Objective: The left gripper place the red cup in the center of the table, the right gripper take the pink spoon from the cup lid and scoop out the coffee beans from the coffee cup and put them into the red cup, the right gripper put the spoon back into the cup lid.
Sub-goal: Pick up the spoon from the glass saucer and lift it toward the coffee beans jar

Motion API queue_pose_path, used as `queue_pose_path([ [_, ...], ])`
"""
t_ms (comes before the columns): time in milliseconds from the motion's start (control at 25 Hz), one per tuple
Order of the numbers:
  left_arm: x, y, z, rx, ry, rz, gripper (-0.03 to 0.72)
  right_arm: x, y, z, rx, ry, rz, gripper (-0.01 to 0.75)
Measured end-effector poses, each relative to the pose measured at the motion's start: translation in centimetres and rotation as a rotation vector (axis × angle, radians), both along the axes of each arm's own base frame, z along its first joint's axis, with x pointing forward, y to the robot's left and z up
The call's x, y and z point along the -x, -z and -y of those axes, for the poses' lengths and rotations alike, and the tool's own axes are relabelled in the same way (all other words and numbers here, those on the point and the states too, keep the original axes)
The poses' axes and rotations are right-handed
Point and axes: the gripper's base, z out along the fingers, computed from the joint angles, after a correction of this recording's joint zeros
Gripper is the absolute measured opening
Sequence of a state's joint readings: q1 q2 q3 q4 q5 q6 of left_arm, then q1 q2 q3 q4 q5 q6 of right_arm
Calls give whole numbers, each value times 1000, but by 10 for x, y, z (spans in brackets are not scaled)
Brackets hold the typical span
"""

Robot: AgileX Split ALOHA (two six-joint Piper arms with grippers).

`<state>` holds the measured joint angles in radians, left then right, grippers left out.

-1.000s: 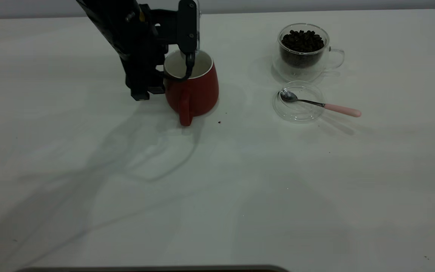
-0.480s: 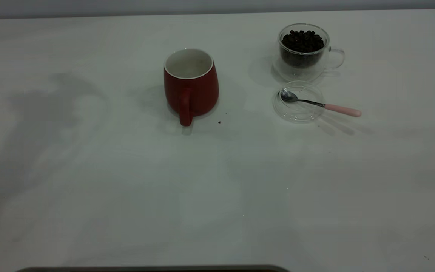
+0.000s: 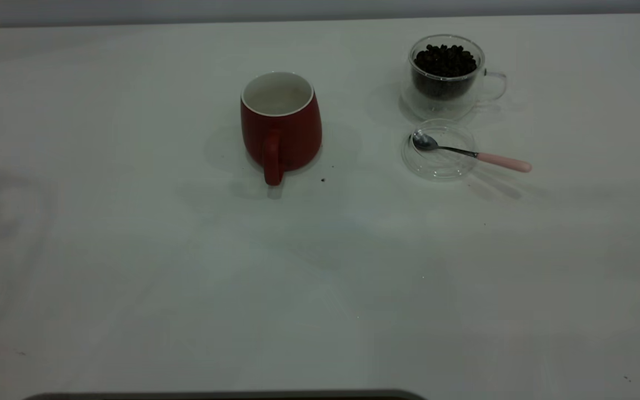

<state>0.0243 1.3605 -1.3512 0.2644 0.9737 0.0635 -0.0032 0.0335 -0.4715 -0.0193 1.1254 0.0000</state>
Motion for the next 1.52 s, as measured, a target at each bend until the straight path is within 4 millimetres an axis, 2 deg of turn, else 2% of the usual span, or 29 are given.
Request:
queue_pose_path([
  [200,47,-22,0,19,-50,-47,586,0,0,0,0,0,0,588],
  [360,77,-28,5,73,-58,-11,586,0,0,0,0,0,0,588],
  [480,109,-27,7,94,-54,31,586,0,0,0,0,0,0,588],
  [680,171,-9,12,126,-41,99,586,0,0,0,0,0,0,588],
  [760,196,2,15,155,-29,138,586,0,0,0,0,0,0,588],
  [880,223,26,22,220,-2,164,586,0,0,0,0,0,0,588],
  [1040,246,59,29,291,24,172,586,0,0,0,0,0,0,588],
  [1240,260,91,30,302,39,168,586,0,0,0,0,0,0,588],
  [1400,266,109,30,299,43,167,586,0,0,0,0,0,0,588],
  [1520,268,114,30,291,56,189,586,0,0,0,0,0,0,588],
])
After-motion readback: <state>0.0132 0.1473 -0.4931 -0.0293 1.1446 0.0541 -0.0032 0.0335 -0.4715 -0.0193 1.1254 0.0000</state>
